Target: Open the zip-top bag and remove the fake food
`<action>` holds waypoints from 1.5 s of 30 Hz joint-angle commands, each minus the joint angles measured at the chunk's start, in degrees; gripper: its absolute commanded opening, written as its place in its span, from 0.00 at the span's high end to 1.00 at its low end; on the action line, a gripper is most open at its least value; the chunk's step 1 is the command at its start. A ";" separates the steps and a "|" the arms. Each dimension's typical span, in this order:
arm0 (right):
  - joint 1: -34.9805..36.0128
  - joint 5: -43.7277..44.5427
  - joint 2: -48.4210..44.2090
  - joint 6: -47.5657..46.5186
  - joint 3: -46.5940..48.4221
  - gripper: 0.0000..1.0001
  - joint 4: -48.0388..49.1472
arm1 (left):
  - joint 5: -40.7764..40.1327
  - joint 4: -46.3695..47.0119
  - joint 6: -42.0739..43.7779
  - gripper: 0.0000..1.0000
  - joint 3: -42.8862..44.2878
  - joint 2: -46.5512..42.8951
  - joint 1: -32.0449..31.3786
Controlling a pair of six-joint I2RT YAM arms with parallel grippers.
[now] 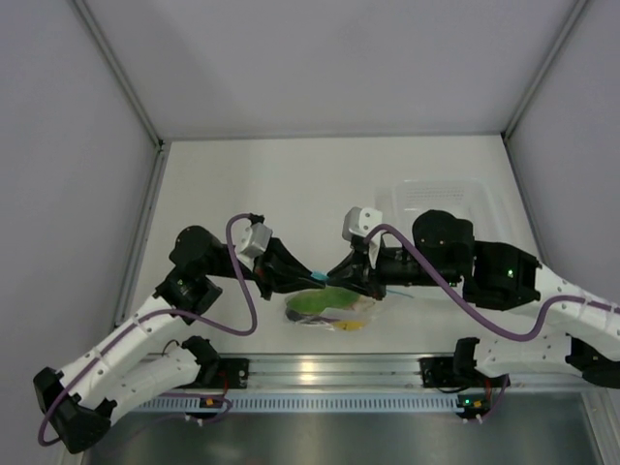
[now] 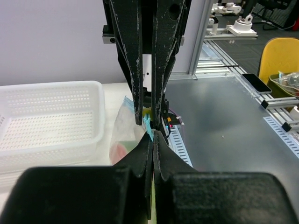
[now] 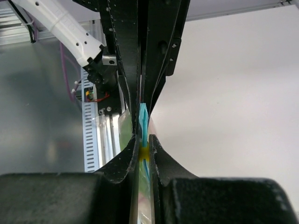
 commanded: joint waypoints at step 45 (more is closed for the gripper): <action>-0.73 19.42 -11.96 6.59 -11.39 0.65 -4.84 | -24.65 -0.49 0.18 1.00 0.51 -1.39 -0.08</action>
